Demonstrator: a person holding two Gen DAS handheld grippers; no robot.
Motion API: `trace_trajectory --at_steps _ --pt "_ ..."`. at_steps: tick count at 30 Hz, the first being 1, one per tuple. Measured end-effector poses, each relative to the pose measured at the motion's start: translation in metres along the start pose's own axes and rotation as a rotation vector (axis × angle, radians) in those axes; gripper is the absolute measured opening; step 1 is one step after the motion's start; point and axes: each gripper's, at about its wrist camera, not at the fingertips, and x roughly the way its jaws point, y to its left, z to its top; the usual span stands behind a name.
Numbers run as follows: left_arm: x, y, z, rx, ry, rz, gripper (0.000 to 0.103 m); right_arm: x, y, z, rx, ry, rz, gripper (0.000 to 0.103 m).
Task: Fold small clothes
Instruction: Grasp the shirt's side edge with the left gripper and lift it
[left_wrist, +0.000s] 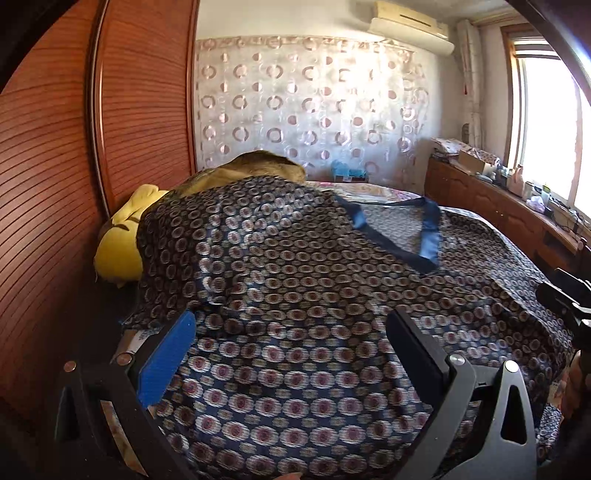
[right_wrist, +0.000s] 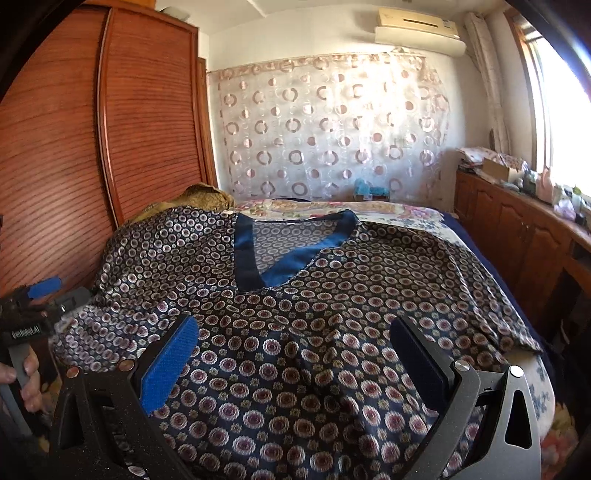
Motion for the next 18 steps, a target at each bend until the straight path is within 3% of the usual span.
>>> trace_trajectory --at_steps 7,11,18 --pt "0.015 0.039 0.004 0.034 0.019 0.026 0.103 0.027 -0.003 0.008 -0.011 0.072 0.082 0.103" --pt "0.026 0.071 0.007 -0.007 0.052 0.010 0.103 0.037 -0.012 0.012 -0.026 0.110 0.110 0.103" --pt "0.044 0.113 0.013 -0.044 0.097 0.047 0.103 0.046 -0.024 0.014 -0.011 0.175 0.135 0.103"
